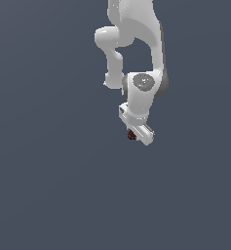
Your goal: Pick up the object and move it to a goal position.
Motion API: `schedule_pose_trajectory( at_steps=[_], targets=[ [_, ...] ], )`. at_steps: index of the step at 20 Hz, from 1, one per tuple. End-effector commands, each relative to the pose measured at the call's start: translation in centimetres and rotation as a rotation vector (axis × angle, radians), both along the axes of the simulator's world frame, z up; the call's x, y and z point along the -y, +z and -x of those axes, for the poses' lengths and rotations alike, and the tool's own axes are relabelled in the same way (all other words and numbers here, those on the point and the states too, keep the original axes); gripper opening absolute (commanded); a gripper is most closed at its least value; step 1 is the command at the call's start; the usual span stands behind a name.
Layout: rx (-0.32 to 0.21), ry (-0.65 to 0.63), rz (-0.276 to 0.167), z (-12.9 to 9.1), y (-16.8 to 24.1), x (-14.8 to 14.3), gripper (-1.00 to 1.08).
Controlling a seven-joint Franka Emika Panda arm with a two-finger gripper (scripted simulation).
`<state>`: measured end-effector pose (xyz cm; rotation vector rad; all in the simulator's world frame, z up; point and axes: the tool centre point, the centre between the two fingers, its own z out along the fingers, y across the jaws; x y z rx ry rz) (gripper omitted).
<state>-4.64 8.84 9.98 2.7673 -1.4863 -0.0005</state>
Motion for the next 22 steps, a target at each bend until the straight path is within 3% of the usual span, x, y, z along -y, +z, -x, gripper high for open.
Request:
schedule_pose_trajectory(
  at_steps=[1, 22],
  targets=[
    [0.001, 0.0, 0.0, -0.4, 2.4, -0.5, -1.0],
    [0.001, -0.001, 0.002, -4.6, 23.7, -5.5, -1.0]
  ],
)
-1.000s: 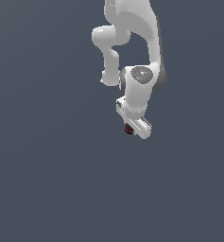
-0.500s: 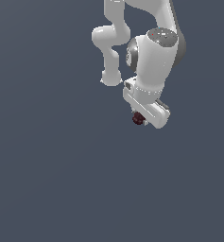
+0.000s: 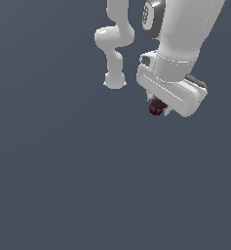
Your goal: Pick up the object and move it to a goal position.
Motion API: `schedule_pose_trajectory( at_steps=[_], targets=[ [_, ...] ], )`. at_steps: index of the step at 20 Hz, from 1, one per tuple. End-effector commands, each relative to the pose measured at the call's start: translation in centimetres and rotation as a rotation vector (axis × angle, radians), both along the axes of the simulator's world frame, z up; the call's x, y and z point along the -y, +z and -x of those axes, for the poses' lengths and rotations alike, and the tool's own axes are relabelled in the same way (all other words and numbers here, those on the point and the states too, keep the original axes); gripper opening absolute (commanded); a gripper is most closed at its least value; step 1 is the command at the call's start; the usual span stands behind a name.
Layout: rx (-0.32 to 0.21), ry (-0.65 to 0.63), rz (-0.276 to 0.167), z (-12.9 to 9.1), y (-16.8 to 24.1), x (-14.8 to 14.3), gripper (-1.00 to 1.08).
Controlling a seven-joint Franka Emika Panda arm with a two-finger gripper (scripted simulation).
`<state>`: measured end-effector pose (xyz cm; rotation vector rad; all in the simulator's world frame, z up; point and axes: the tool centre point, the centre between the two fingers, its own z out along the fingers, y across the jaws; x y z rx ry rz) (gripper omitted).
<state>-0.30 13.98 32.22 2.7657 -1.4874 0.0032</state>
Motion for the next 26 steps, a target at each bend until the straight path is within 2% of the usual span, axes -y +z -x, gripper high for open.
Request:
schedule_pose_trajectory(
  at_steps=[1, 14, 26],
  targets=[
    [-0.001, 0.0, 0.0, -0.5, 2.3, -0.6, -1.0],
    [-0.001, 0.002, -0.002, -2.5, 10.9, -2.7, -1.0],
    [-0.001, 0.002, -0.002, -3.4, 14.0, -3.5, -1.0]
  ],
)
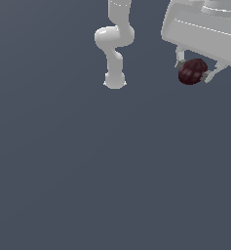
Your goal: Pick up the object and move it to a goal position.
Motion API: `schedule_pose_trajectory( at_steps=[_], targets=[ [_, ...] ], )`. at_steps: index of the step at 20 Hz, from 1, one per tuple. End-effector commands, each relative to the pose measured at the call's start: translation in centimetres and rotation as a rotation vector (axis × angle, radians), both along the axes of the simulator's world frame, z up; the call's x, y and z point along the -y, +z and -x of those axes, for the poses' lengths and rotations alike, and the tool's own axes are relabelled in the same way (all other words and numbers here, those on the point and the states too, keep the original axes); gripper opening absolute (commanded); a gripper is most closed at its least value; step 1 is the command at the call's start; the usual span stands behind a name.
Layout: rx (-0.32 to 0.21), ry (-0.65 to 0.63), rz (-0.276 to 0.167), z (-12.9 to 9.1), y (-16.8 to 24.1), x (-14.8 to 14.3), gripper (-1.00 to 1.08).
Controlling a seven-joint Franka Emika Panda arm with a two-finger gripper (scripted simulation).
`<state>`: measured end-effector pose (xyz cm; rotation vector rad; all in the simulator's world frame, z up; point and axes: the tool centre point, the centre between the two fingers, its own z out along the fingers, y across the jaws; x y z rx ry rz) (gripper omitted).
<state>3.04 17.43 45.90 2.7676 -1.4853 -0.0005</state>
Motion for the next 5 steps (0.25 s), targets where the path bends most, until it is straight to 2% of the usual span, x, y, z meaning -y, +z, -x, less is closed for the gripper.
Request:
schedule_pose_trajectory(
  at_steps=[1, 5],
  targets=[
    [0.001, 0.0, 0.0, -0.1, 0.36, -0.08, -1.0],
    [0.001, 0.0, 0.0, -0.15, 0.52, -0.12, -1.0]
  ],
)
